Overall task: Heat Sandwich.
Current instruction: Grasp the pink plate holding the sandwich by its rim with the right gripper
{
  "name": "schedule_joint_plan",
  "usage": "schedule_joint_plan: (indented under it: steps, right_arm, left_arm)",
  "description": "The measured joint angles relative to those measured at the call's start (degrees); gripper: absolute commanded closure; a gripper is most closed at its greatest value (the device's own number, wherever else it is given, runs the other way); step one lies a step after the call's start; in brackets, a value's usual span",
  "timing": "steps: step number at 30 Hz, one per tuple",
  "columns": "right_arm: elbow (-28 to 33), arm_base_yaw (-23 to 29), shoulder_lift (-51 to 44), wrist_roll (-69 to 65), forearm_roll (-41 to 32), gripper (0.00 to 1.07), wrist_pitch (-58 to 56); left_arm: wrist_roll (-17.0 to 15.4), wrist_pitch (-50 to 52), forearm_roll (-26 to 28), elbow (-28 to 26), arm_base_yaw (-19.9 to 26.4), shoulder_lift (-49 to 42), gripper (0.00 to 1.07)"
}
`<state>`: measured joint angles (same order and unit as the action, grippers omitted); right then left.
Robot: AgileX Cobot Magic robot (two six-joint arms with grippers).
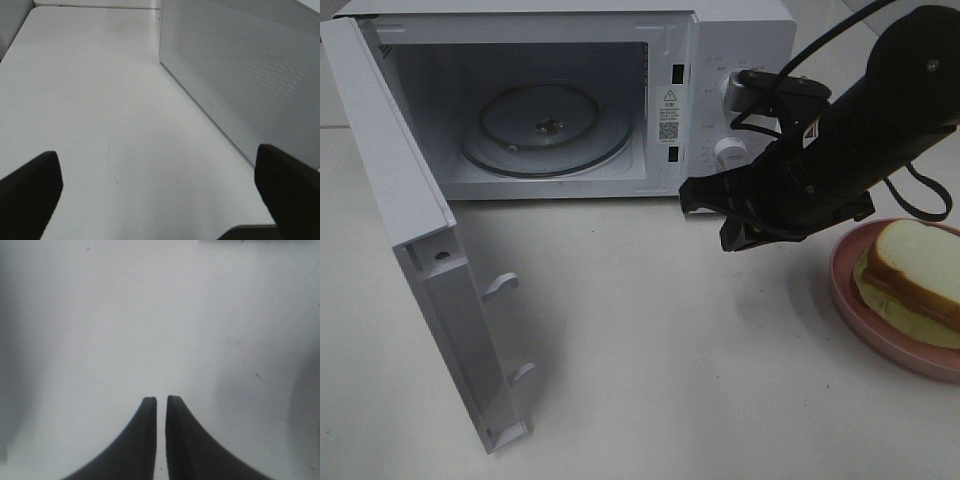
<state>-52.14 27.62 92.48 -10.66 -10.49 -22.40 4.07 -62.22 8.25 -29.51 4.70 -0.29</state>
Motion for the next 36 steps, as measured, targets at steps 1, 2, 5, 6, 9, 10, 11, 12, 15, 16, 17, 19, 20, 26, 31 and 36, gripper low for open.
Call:
schedule_joint_plan:
  steps: [1, 2, 5, 6, 9, 10, 11, 12, 15, 16, 17, 19, 20, 26, 31, 36]
  right_arm:
    - [-0.34, 0.00, 0.00, 3.27, -0.92, 1.00, -1.49]
    - [-0.34, 0.00, 0.00, 3.27, -0.92, 1.00, -1.49]
    - [-1.72, 0.00, 0.00, 15.30, -2.41, 0.99, -7.56]
    - [-2.29, 0.00, 0.00, 20.74, -2.29, 0.99, -10.60]
    - [-2.69, 0.00, 0.00, 24.29, -2.18, 0.97, -13.06]
    - [-2.81, 0.00, 0.00, 26.13, -2.18, 0.97, -15.01]
    - [-2.81, 0.00, 0.00, 26.13, -2.18, 0.97, -15.01]
    - [-2.81, 0.00, 0.00, 26.47, -1.95, 0.96, -15.99]
    - [-2.81, 0.00, 0.00, 27.04, -1.66, 0.93, -18.39]
    - [-2.81, 0.00, 0.00, 27.04, -1.66, 0.93, -18.39]
    - [-2.81, 0.00, 0.00, 27.04, -1.32, 0.91, -19.02]
    - [-2.92, -0.11, 0.00, 26.99, 0.29, 0.85, -20.74]
    - [-2.92, -0.11, 0.00, 26.99, 0.29, 0.85, -20.74]
    - [-2.92, -3.55, -1.83, 26.13, 1.26, 0.59, -23.26]
    - [-2.92, -6.30, -5.90, 25.73, 4.18, 0.23, -23.43]
    - [-2.92, -8.42, -9.40, 25.21, 6.36, 0.05, -24.98]
  left_arm:
    - [0.00, 0.00, 0.00, 0.00, 0.00, 0.00, 0.09]
    - [0.00, 0.00, 0.00, 0.00, 0.00, 0.00, 0.09]
    - [0.00, 0.00, 0.00, 0.00, 0.00, 0.00, 0.09]
    - [0.00, 0.00, 0.00, 0.00, 0.00, 0.00, 0.09]
    - [0.00, 0.00, 0.00, 0.00, 0.00, 0.00, 0.09]
    - [0.00, 0.00, 0.00, 0.00, 0.00, 0.00, 0.09]
    - [0.00, 0.00, 0.00, 0.00, 0.00, 0.00, 0.09]
    - [0.00, 0.00, 0.00, 0.00, 0.00, 0.00, 0.09]
    - [0.00, 0.00, 0.00, 0.00, 0.00, 0.00, 0.09]
    - [0.00, 0.00, 0.00, 0.00, 0.00, 0.00, 0.09]
    - [0.00, 0.00, 0.00, 0.00, 0.00, 0.00, 0.09]
    - [0.00, 0.00, 0.00, 0.00, 0.00, 0.00, 0.09]
    - [0.00, 0.00, 0.00, 0.00, 0.00, 0.00, 0.09]
    - [0.00, 0.00, 0.00, 0.00, 0.00, 0.00, 0.09]
    - [0.00, 0.00, 0.00, 0.00, 0.00, 0.00, 0.09]
    - [0.00, 0.00, 0.00, 0.00, 0.00, 0.00, 0.09]
